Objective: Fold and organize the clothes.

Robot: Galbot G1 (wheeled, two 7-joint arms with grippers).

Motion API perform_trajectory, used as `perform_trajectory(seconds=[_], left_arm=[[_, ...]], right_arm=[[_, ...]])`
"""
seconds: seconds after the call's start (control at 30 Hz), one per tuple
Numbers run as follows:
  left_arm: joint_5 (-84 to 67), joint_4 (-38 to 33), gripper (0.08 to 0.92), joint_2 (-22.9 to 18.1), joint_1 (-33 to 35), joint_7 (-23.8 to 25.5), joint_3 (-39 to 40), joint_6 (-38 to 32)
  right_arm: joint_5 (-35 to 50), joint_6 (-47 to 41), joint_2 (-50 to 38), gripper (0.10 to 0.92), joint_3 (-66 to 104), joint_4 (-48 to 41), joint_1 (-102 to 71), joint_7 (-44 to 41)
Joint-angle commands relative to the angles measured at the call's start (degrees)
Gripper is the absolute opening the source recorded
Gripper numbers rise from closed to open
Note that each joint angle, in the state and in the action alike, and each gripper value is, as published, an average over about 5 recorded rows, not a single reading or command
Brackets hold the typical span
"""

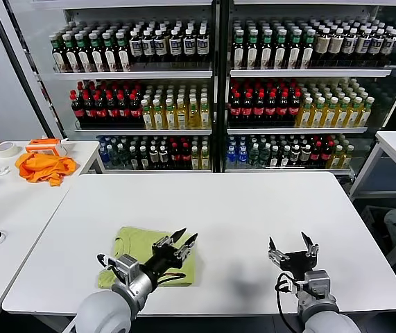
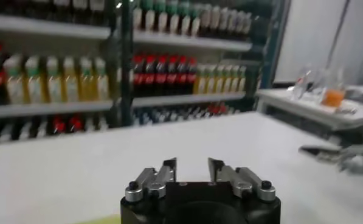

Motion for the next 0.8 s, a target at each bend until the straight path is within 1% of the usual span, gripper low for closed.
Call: perform_trajectory(seconds=[0.03, 0.13, 0.23, 0.37, 0.47, 0.57, 0.8], left_arm=[[15.4, 2.8, 0.46, 3.4, -0.5, 2.8, -8.2, -7.8], [17.3, 4.0, 0.547, 5.0, 2.1, 2.4, -13.7, -8.4], [17.2, 3.5, 0.633, 5.5, 5.2, 2.1, -17.3, -8.3], [17.5, 2.6, 0.751, 5.4, 8.5, 2.1, -19.4, -8.7], [17.6, 2.3, 0.807, 4.7, 9.9, 2.1, -19.8, -8.8], [17.7, 2.5, 0.82, 4.0, 10.5, 2.1, -19.6, -8.8], [17.6, 2.5, 0.823, 2.7, 10.6, 2.2, -18.9, -8.6]], right_arm=[[13.7, -3.8, 0.1, 0.823, -7.2, -0.5, 6.3, -4.1], [17.0, -3.8, 0.9, 0.823, -12.5, -2.4, 9.5, -4.8], [19.0, -3.9, 2.0, 0.823, -18.4, -4.8, 12.3, -4.4], [20.5, -4.0, 2.9, 0.823, -24.3, -8.9, 15.4, -3.7], [23.5, -4.0, 3.6, 0.823, -26.6, -11.6, 17.8, -2.9], [25.4, -4.0, 3.9, 0.823, -28.0, -14.1, 19.8, -2.5], [26.1, -4.0, 4.2, 0.823, -30.3, -18.8, 24.3, -2.0]])
